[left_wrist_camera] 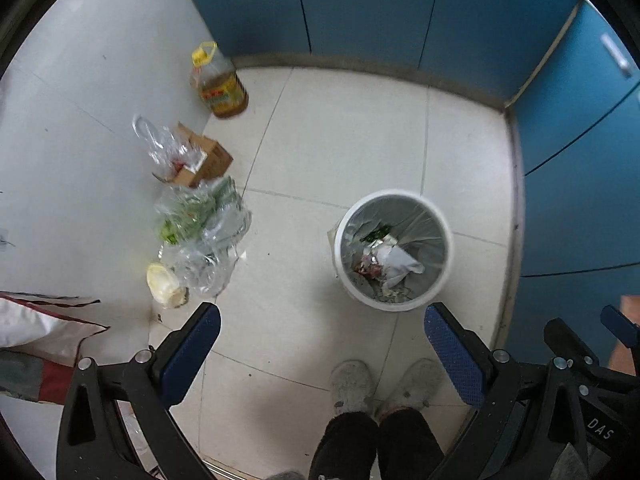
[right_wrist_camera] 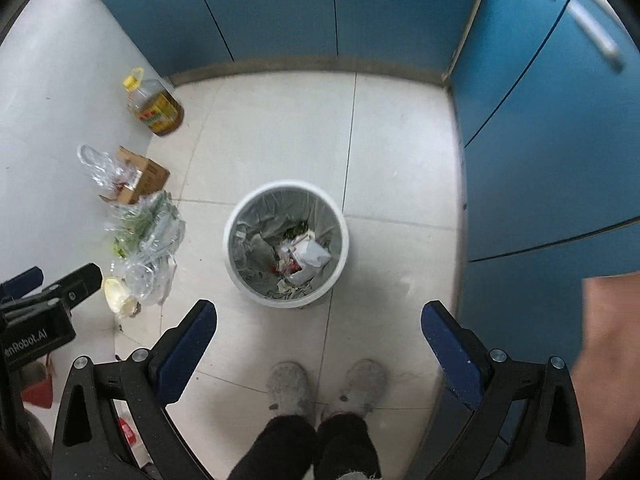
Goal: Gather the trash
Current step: 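Withdraw both tools and turn back toward the counter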
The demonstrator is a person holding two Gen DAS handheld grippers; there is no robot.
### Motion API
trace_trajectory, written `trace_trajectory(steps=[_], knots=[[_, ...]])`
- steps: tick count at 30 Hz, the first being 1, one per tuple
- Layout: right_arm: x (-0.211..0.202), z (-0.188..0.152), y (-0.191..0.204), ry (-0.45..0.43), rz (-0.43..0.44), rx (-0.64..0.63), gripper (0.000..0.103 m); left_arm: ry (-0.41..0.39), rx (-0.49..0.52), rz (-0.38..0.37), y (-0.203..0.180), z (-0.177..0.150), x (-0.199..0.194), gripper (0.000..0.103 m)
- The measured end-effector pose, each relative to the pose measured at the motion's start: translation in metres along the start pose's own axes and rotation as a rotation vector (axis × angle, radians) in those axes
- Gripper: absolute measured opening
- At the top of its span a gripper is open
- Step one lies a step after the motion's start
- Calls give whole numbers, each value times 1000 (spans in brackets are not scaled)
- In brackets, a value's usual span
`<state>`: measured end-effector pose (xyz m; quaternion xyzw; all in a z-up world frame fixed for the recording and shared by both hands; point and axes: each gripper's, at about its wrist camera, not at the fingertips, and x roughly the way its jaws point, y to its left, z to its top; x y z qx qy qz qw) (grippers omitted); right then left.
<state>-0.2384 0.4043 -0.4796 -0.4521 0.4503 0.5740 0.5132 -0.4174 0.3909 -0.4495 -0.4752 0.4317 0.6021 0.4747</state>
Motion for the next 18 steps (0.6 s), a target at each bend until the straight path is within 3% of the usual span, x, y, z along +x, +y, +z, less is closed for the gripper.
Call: trace_trajectory(steps=[10, 18], knots=[[-197, -24, 5, -110, 1, -8, 103, -93, 7, -56, 22, -22, -153, 103], [-307, -52, 6, -197, 2, 29, 103, -154, 33, -116, 29, -45, -240, 103]])
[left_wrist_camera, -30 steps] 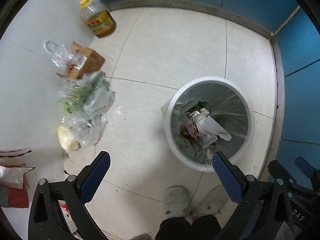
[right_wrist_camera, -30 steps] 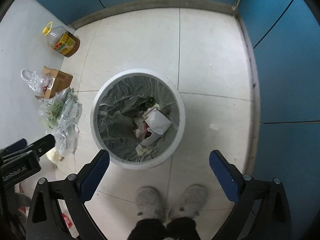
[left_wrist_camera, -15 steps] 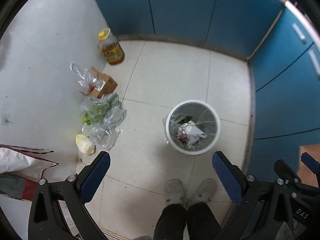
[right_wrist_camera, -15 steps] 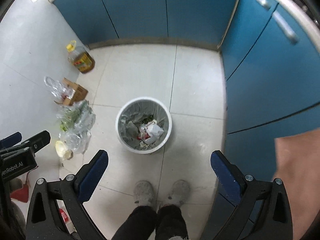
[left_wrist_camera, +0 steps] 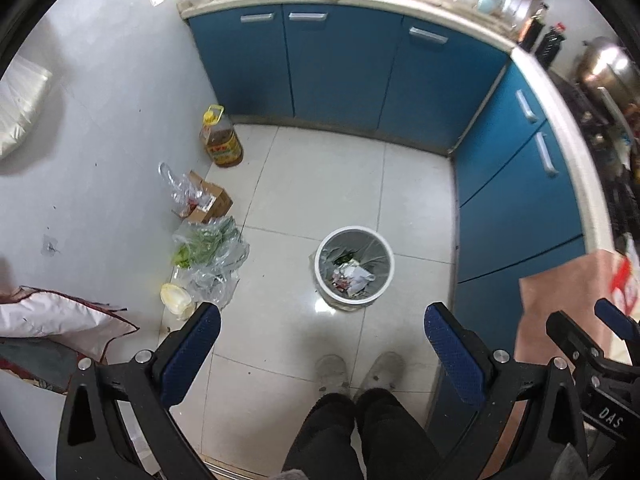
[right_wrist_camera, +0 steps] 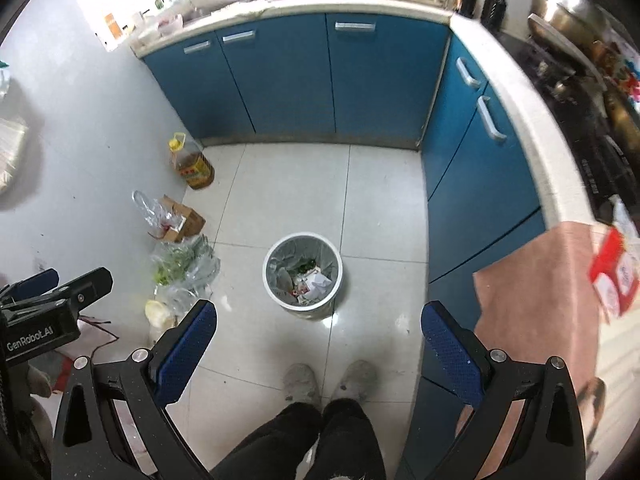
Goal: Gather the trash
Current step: 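Withdraw both tools and turn back toward the counter, then grasp the red-white flour bag with the left tool while the right tool grasps the long white box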
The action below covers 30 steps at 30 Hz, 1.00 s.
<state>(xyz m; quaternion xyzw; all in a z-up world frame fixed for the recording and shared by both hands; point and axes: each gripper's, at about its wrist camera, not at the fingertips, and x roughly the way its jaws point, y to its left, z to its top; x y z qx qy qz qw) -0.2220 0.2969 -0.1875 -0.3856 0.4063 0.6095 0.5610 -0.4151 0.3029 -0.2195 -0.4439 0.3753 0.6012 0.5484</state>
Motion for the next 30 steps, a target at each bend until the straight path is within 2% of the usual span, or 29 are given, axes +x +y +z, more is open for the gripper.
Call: trace_trajectory(steps=[6, 9, 10, 12, 16, 19, 23, 25, 29, 30], knots=[[-55, -6, -8, -48, 15, 40, 103, -44, 35, -41, -7, -6, -41, 103], [-71, -10, -23, -78, 103, 122, 103, -76, 51, -33, -13, -3, -57, 103], [-76, -12, -34, -86, 145, 175, 103, -91, 58, -27, -16, -2, -62, 103], [-83, -15, -54, -104, 171, 259, 103, -137, 80, -11, -30, 4, -73, 103], [-103, -25, -110, -157, 146, 410, 103, -201, 154, 49, -77, 20, -85, 103], [-119, -34, -157, -198, 103, 489, 103, -242, 212, 21, -127, 28, -93, 103], [-140, -54, -241, -234, -1, 605, 103, -219, 322, -82, -222, 35, -92, 103], [-153, -72, -294, -247, -92, 679, 103, -173, 387, -130, -268, 36, -85, 103], [-156, -106, -393, -217, -208, 794, 103, -4, 523, -289, -383, 26, -49, 103], [-155, -115, -420, -200, -236, 821, 103, 26, 544, -306, -405, 22, -40, 103]])
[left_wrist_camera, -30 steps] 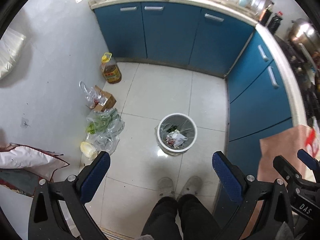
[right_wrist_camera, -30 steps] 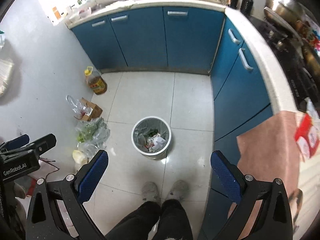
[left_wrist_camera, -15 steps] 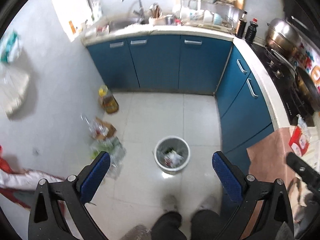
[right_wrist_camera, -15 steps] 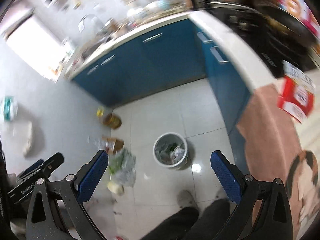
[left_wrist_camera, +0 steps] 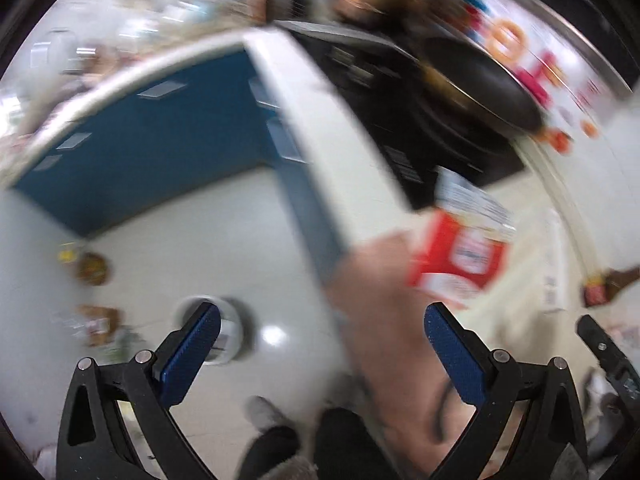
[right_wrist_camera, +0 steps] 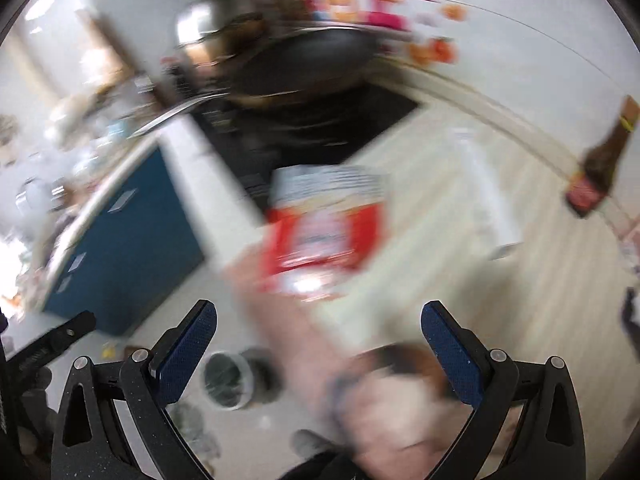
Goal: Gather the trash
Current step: 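Grasp the red-white flour bag with the left tool while the right tool grasps the long white box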
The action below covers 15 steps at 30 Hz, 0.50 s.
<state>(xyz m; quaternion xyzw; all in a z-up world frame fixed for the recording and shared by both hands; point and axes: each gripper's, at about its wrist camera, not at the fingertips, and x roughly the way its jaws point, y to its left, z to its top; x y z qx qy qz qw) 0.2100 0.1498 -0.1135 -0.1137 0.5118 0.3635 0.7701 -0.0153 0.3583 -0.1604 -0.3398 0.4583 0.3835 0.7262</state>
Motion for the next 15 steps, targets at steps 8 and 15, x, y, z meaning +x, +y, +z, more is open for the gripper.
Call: trace_trajectory(steps=[8, 15], knots=[[84, 75, -153, 80, -127, 149, 103, 200, 139, -87, -117, 59, 142, 103], [151, 102, -195, 159, -165, 180, 103, 303, 177, -109, -149, 75, 203, 103]])
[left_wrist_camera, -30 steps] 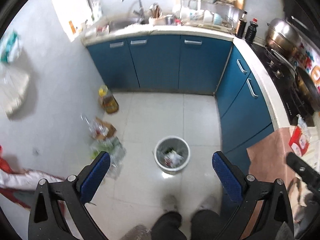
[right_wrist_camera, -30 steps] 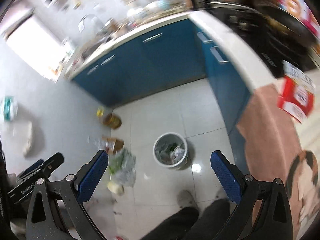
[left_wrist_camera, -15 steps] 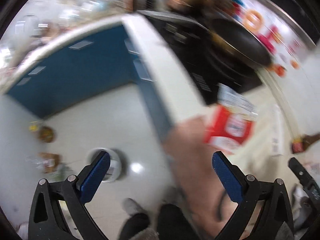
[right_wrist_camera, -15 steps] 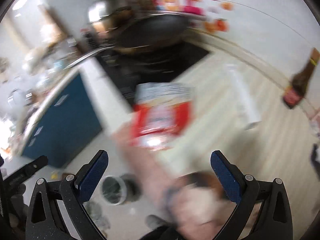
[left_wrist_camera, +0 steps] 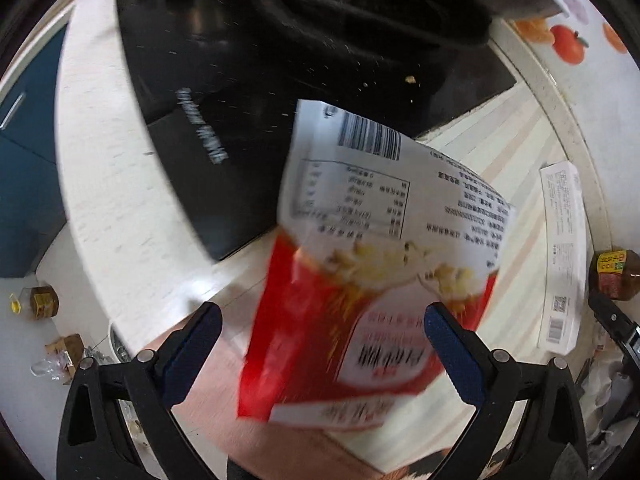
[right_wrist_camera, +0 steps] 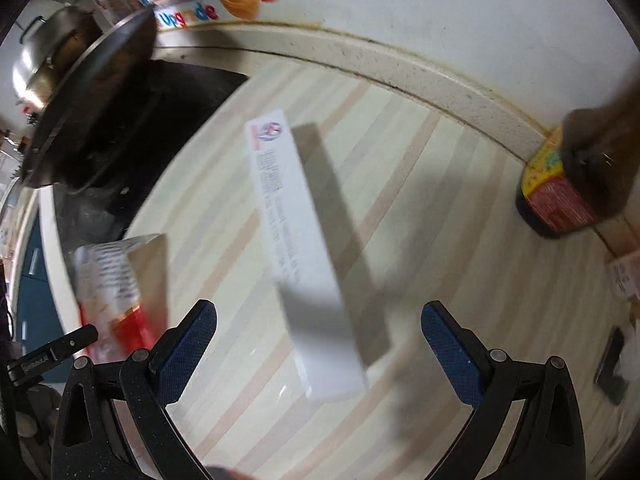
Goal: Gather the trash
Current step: 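Grasp the red-white flour bag with the left tool while the right tool grasps the long white box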
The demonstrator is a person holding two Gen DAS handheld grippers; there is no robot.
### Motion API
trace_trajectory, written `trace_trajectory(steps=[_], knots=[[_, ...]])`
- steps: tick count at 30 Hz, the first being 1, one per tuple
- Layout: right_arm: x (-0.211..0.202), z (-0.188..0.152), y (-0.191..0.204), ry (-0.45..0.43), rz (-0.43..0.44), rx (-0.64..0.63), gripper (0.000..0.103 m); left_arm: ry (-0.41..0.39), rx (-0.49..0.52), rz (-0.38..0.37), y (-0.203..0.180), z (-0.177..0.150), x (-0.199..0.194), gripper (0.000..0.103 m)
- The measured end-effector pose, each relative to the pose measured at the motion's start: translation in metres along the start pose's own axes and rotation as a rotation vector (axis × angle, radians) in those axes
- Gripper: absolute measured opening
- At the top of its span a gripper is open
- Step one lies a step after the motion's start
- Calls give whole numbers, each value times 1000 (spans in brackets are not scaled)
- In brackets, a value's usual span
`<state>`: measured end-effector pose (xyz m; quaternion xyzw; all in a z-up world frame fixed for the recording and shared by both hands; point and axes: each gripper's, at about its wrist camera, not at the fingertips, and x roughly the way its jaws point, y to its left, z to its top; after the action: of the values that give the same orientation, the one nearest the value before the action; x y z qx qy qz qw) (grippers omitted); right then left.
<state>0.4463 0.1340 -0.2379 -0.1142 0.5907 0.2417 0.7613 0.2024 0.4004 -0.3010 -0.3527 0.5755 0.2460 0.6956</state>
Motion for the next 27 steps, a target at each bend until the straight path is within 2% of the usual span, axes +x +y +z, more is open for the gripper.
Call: trace_trajectory(steps=[2, 4, 5, 7, 8, 9, 10, 11, 12, 14, 19, 27], knots=[[13, 6, 3, 25, 2, -16, 103, 21, -3, -12, -4, 4, 7, 102], [26, 10, 7, 47, 6, -37, 103, 26, -6, -33, -9, 7, 11, 87], [30, 11, 9, 54, 3, -46, 103, 28, 0, -20, -13, 7, 11, 82], [39, 13, 15, 72, 3, -67, 100, 15, 33, 3, -22, 8, 10, 48], [41, 14, 17, 73, 6, -73, 90, 8, 37, -9, -28, 10, 8, 18], [43, 14, 20, 72, 6, -81, 72, 7, 33, -11, -30, 10, 6, 14], [43, 14, 22, 69, 1, -90, 63, 4, 38, -7, -32, 11, 3, 11], [44, 14, 23, 68, 0, -91, 46, -11, 45, -2, -34, 10, -3, 4], [43, 13, 22, 65, 5, -86, 39, -23, 48, 1, -36, 10, -8, 1], [38, 12, 20, 49, 32, -81, 36, -52, 49, 8, -40, 7, -20, 0], [14, 0, 18, -5, 75, -63, 36, -149, 52, 54, -44, 2, -53, 0], [-28, -26, 34, -57, 122, -93, 36, -271, 32, 77, -10, -29, -125, 0]])
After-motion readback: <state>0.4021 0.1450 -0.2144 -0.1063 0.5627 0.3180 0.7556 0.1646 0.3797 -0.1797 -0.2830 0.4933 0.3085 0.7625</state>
